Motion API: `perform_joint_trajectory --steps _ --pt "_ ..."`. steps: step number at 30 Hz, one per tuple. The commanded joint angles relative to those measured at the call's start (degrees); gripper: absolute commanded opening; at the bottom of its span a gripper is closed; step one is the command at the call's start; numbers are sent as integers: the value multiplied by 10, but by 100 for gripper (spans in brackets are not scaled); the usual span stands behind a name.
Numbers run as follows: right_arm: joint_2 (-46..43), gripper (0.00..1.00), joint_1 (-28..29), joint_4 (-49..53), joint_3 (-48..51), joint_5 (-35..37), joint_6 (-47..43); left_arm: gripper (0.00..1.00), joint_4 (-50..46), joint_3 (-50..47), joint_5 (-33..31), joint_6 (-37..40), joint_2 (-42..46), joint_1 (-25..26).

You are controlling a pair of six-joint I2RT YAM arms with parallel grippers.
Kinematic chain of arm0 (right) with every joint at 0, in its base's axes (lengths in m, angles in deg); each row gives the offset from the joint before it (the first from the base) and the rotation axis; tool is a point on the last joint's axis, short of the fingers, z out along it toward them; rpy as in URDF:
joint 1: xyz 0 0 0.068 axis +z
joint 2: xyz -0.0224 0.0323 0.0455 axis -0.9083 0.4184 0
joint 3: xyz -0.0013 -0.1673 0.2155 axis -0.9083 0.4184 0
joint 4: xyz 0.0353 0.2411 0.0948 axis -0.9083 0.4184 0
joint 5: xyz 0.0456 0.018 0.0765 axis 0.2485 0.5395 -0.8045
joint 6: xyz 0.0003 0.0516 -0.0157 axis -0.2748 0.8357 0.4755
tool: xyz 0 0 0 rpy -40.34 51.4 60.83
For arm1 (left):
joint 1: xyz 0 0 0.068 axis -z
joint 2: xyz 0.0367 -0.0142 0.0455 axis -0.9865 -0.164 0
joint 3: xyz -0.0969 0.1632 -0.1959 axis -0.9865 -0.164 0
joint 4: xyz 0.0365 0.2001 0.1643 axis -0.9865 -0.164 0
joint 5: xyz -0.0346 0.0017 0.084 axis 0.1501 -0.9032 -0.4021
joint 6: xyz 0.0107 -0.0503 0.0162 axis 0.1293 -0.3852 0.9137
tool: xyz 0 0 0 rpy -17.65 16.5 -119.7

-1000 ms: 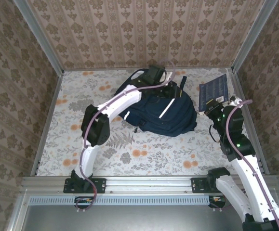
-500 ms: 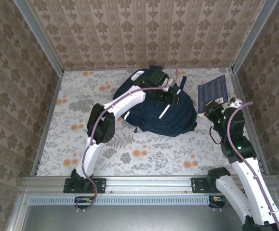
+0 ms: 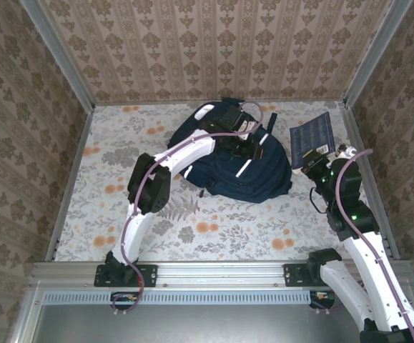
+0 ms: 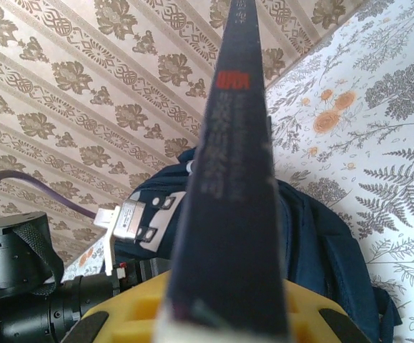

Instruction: Pack the student bag

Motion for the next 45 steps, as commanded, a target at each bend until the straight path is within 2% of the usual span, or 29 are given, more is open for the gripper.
perform_joint_trajectory --steps 1,5,11,13,14,18,21,25,31,35,36,40,45 --pt "3 0 -3 -28 4 -20 0 40 18 -4 38 -16 26 6" --pt "4 0 -3 -30 9 -24 4 29 -6 23 35 -4 11 18" --pt "0 0 -3 -28 14 -29 6 30 -11 35 21 0 0 23" --pt "-2 0 -3 -28 16 -29 7 28 -15 41 19 4 -4 25" --pt "-4 0 -3 -28 17 -31 7 25 -18 46 20 7 -7 25" --pt "-9 0 -3 -23 16 -35 8 0 -38 68 29 20 -23 22" --pt "-20 0 -3 -15 15 -35 7 0 -63 77 17 30 -13 11" --pt "-36 0 -3 15 13 -19 2 0 -40 49 34 18 46 -16" --pt "-72 0 -3 61 15 37 -9 0 -28 41 85 -21 122 -64" --pt "-72 0 -3 75 20 29 -11 0 -15 49 117 -65 159 -95" --pt "-72 0 -3 76 24 24 -8 0 -13 54 141 -76 165 -102" --pt "-61 0 -3 38 47 -45 -3 0 -14 73 160 -92 184 -117" --pt "25 0 -4 -107 65 -247 31 0 -22 83 180 -98 192 -125"
